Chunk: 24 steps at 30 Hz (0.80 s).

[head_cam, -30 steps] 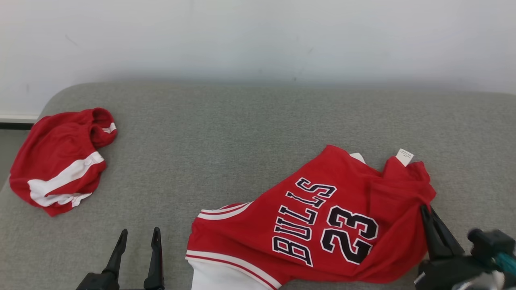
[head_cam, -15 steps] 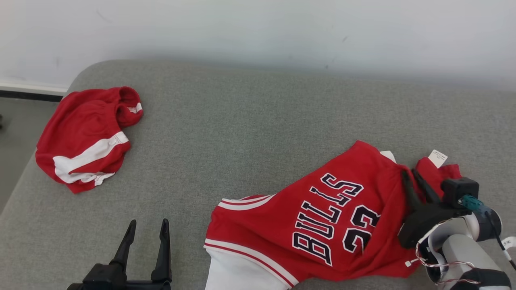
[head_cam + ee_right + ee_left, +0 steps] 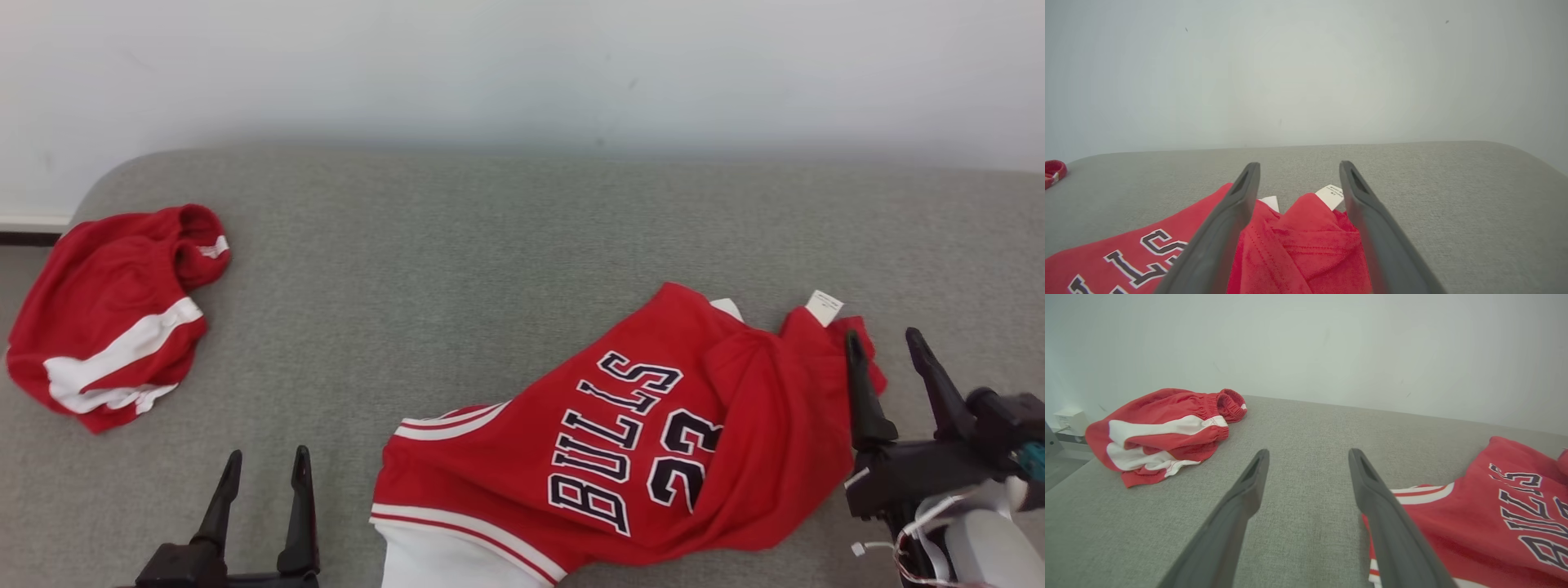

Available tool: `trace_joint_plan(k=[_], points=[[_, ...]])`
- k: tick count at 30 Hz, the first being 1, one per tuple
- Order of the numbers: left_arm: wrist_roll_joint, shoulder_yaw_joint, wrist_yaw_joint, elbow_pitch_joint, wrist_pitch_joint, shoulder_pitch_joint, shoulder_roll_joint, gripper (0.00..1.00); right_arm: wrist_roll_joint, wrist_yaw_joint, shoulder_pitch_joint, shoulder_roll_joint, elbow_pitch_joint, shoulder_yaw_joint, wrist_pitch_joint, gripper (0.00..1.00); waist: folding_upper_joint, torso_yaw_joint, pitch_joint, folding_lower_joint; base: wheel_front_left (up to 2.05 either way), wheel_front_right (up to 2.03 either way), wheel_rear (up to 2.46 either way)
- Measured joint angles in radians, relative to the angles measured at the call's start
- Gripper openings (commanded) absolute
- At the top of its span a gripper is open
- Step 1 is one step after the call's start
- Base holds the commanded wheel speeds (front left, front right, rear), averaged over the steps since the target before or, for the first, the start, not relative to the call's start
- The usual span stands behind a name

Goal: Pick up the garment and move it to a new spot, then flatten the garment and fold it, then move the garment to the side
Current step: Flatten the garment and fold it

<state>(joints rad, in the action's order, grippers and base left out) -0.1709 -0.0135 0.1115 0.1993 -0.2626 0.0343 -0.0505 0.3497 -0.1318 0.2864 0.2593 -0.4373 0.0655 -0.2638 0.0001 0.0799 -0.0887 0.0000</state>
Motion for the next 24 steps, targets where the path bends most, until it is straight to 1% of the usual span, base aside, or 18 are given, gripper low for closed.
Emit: trace_joint_plan(k=[1,2,7,8,9,18,24], points=[[0.003,-0.007,0.000,-0.002,0.000,-0.002,0.000,1.00,-0.005,0.000,-0.023,-0.003,0.034,-0.013,0.000,1.00,0.0000,-0.009,0.002,0.0000,0.00,0.00,0.00],[0.003,-0.007,0.000,-0.002,0.000,-0.002,0.000,1.00,-0.005,0.000,-0.023,-0.003,0.034,-0.013,0.000,1.00,0.0000,-0.009,0.002,0.0000,0.00,0.00,0.00],[0.013,-0.032,0.003,-0.008,0.000,-0.010,0.000,1.00,-0.036,0.000,-0.135,-0.037,0.170,-0.059,0.000,1.00,0.0000,-0.055,0.010,0.0000,0.00,0.00,0.00],[0.017,-0.037,0.004,-0.009,0.000,-0.013,0.000,1.00,-0.046,0.000,-0.176,-0.047,0.210,-0.068,0.000,1.00,0.0000,-0.071,0.015,0.0000,0.00,0.00,0.00],[0.017,-0.037,0.004,-0.009,0.000,-0.013,0.000,1.00,-0.046,0.000,-0.176,-0.047,0.210,-0.068,0.000,1.00,0.0000,-0.071,0.015,0.0000,0.00,0.00,0.00],[0.021,-0.046,0.011,-0.013,0.000,-0.041,0.000,1.00,-0.063,0.000,-0.344,-0.087,0.323,-0.089,0.000,1.00,0.0000,-0.097,0.058,-0.0001,0.00,0.00,0.00],[0.024,-0.045,0.007,-0.028,0.000,-0.077,0.000,1.00,-0.066,0.000,-0.387,-0.100,0.333,-0.088,0.000,1.00,0.0000,-0.102,0.082,-0.0001,0.00,0.00,0.00]])
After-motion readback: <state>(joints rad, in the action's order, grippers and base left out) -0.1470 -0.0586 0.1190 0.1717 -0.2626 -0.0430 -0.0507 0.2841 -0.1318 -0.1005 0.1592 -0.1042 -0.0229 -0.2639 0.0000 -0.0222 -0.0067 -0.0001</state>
